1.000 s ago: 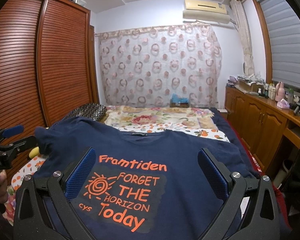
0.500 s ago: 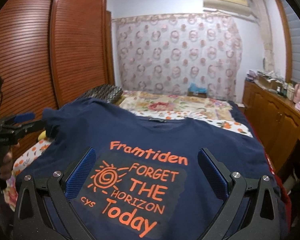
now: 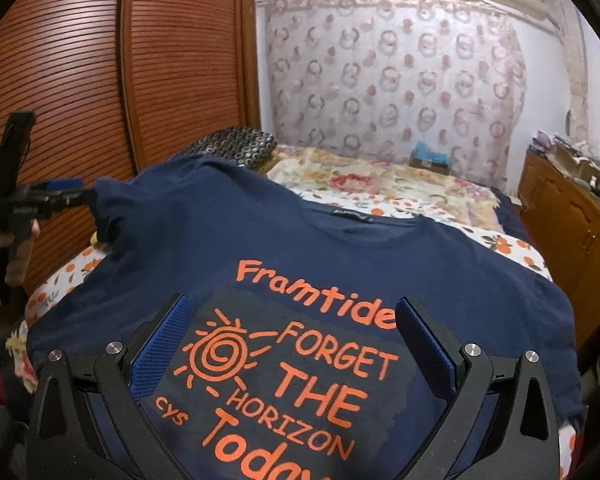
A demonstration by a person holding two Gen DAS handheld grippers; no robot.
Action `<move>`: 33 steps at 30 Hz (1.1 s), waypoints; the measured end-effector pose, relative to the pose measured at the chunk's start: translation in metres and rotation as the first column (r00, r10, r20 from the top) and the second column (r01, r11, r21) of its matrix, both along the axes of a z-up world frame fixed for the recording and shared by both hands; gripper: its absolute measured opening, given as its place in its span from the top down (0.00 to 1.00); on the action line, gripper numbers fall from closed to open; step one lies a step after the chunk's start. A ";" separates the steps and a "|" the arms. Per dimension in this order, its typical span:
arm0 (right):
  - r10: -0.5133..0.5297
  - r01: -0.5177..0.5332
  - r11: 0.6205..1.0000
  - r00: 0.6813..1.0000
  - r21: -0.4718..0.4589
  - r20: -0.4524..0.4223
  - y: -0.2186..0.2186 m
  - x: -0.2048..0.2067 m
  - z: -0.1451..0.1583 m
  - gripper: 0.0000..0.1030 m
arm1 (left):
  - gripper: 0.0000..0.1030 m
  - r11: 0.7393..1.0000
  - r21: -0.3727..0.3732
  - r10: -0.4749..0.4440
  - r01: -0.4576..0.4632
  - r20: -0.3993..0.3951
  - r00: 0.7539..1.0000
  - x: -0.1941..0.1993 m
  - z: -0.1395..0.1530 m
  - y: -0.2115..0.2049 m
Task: Fold small clothes
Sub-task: 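Grasp the navy T-shirt sleeve with the left gripper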
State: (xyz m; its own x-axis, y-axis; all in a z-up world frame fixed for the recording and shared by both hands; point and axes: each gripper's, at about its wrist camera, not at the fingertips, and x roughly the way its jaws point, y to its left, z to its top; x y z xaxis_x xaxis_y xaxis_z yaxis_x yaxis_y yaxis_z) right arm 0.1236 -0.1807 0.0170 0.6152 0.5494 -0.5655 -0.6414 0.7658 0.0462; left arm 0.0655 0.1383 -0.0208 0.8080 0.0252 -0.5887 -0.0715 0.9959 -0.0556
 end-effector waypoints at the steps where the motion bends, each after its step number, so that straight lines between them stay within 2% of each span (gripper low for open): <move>1: 0.008 -0.008 1.000 1.000 0.000 -0.004 0.002 0.001 0.000 0.00 | 0.03 1.000 -0.004 0.000 0.000 -0.009 1.000 0.004 0.001 0.005; 2: 0.014 -0.014 1.000 1.000 -0.002 -0.005 0.005 0.002 -0.001 0.00 | 0.04 1.000 -0.006 0.000 0.000 -0.016 1.000 0.008 0.002 0.010; 7: 0.043 -0.043 0.999 0.999 -0.013 -0.009 0.014 0.006 0.001 0.00 | 0.21 0.999 -0.051 -0.009 0.005 -0.064 0.998 0.029 0.004 0.040; 12: 0.060 -0.060 0.998 0.998 -0.013 -0.018 0.021 0.008 0.000 0.00 | 0.24 0.998 -0.044 0.035 -0.040 -0.107 0.994 0.046 0.003 0.071; 14: 0.066 -0.066 0.998 0.998 -0.012 -0.026 0.023 0.009 -0.002 0.00 | 0.30 0.998 -0.060 0.023 -0.032 -0.141 0.990 0.051 -0.003 0.079; 15: 0.069 -0.069 0.998 0.997 -0.012 -0.031 0.024 0.009 -0.003 0.00 | 0.37 0.998 -0.057 0.018 -0.028 -0.161 0.987 0.052 -0.007 0.080; 16: 0.071 -0.071 0.997 0.997 -0.012 -0.034 0.025 0.009 -0.004 0.00 | 0.39 0.999 -0.044 0.019 -0.027 -0.180 0.984 0.053 -0.011 0.081; 20: 0.076 -0.076 0.997 0.996 -0.013 -0.042 0.027 0.009 -0.006 0.00 | 0.39 1.000 -0.011 0.015 -0.018 -0.219 0.976 0.046 -0.022 0.073; 26: 0.080 -0.081 0.997 0.996 -0.015 -0.043 0.028 0.007 -0.009 0.00 | 0.41 0.998 0.058 0.001 0.011 -0.199 0.980 0.027 -0.022 0.058; 28: 0.079 -0.080 0.997 0.996 -0.015 -0.047 0.029 0.008 -0.011 0.00 | 0.59 0.997 0.074 -0.009 0.023 -0.184 0.983 0.022 -0.019 0.053; 29: 0.078 -0.079 0.997 0.996 -0.015 -0.048 0.029 0.008 -0.012 0.00 | 0.60 0.996 0.083 -0.010 0.025 -0.177 0.984 0.020 -0.017 0.050; 31: 0.079 -0.080 0.997 0.996 -0.013 -0.051 0.030 0.007 -0.013 0.00 | 0.74 0.995 0.097 -0.016 0.033 -0.171 0.985 0.019 -0.015 0.046; 33: 0.081 -0.082 0.997 0.995 -0.014 -0.051 0.030 0.006 -0.014 0.00 | 0.80 0.993 0.112 -0.017 0.036 -0.166 0.986 0.018 -0.013 0.043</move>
State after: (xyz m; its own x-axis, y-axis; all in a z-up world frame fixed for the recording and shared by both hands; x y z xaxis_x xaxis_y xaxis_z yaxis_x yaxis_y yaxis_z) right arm 0.1300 -0.1504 0.0028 0.5396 0.5868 -0.6038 -0.6987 0.7122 0.0678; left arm 0.0837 0.1816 -0.0341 0.7019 0.0799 -0.7078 -0.0437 0.9967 0.0691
